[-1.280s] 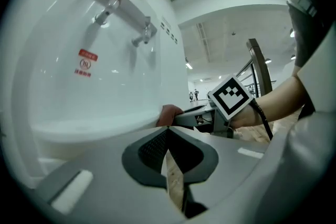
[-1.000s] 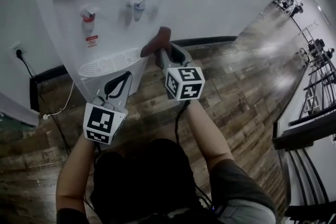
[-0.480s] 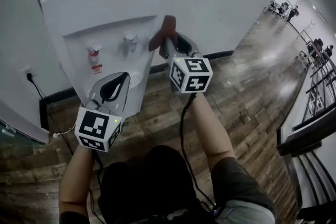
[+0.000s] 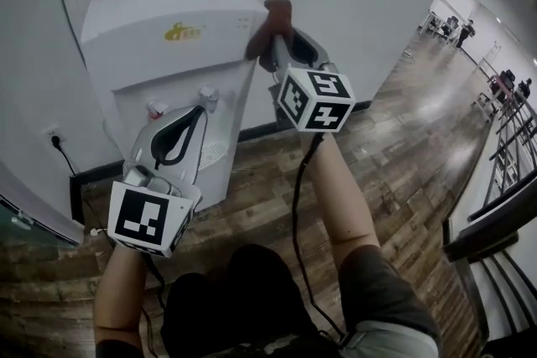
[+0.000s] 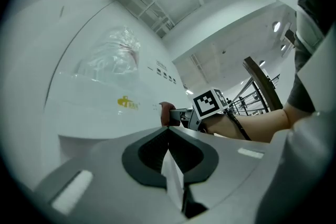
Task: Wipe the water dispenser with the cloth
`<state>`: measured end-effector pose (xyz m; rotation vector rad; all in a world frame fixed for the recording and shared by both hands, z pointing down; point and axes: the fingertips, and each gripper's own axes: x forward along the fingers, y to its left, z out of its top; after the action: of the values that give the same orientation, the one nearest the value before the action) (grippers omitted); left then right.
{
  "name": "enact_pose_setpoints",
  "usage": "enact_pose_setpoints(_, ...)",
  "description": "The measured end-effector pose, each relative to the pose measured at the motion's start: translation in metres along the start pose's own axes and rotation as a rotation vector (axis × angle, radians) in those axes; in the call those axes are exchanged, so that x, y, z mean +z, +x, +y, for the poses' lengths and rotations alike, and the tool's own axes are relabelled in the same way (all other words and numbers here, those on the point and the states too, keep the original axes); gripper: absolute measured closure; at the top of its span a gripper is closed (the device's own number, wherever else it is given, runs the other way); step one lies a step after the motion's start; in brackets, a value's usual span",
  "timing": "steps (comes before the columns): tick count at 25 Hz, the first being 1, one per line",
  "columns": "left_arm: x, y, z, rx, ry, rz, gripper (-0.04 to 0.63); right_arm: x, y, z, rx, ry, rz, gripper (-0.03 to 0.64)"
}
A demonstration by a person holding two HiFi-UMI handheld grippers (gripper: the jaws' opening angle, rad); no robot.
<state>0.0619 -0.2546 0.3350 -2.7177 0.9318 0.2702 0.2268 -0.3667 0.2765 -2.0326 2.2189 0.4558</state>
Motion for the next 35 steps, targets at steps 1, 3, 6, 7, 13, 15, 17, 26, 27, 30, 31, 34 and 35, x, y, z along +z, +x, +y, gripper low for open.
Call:
enact_pose_setpoints(1, 0.002, -0.001, 0.001, 0.009, 0.001, 0.004, 0.575, 0.007, 0.001, -0.001, 0.001, 0.002, -0.015, 0.552)
enact_pose_setpoints(3, 0.006, -0.003, 0.005, 0.021, -0.011, 0.004, 0.575, 0.02, 0.004, -0.002, 0.001, 0.011, -0.041, 0.551)
enact_pose_setpoints(6, 0.006, -0.011, 0.014, 0.041, -0.053, -0.005, 0.575, 0.03, 0.001, -0.002, -0.014, 0.02, -0.08, 0.551)
enact_pose_setpoints(7, 0.007, -0.013, 0.018, 0.051, -0.068, -0.001, 0.575, 0.031, -0.001, -0.002, -0.02, 0.022, -0.088, 0.551)
enact_pose_setpoints(13, 0.027, -0.019, 0.02, -0.015, -0.078, 0.08, 0.575, 0.042, 0.006, -0.005, -0.009, 0.078, 0.01, 0.551)
enact_pose_setpoints(15, 0.037, -0.02, 0.016, -0.045, -0.066, 0.124, 0.575, 0.048, 0.004, -0.009, -0.001, 0.085, 0.065, 0.551)
enact_pose_setpoints(17, 0.048, -0.023, 0.016, -0.05, -0.077, 0.167, 0.575, 0.055, -0.002, -0.011, 0.011, 0.082, 0.115, 0.551)
enact_pose_setpoints(26, 0.152, -0.012, 0.052, 0.113, -0.226, 0.255, 0.575, 0.124, -0.041, -0.012, 0.076, 0.184, 0.264, 0.551)
enact_pose_setpoints(27, 0.166, -0.011, 0.056, 0.127, -0.234, 0.255, 0.575, 0.138, -0.043, -0.012, 0.072, 0.19, 0.27, 0.551)
enact_pose_setpoints(30, 0.21, -0.012, 0.061, 0.156, -0.26, 0.259, 0.575, 0.18, -0.046, -0.012, 0.06, 0.198, 0.271, 0.551)
enact_pose_setpoints(31, 0.222, -0.014, 0.061, 0.164, -0.268, 0.259, 0.575, 0.194, -0.049, -0.011, 0.057, 0.197, 0.27, 0.551)
enact_pose_setpoints(34, 0.251, -0.025, 0.055, 0.175, -0.287, 0.25, 0.575, 0.227, -0.062, -0.007, 0.052, 0.199, 0.264, 0.552)
enact_pose_setpoints(35, 0.26, -0.029, 0.051, 0.176, -0.291, 0.247, 0.575, 0.235, -0.068, -0.005, 0.052, 0.207, 0.264, 0.551)
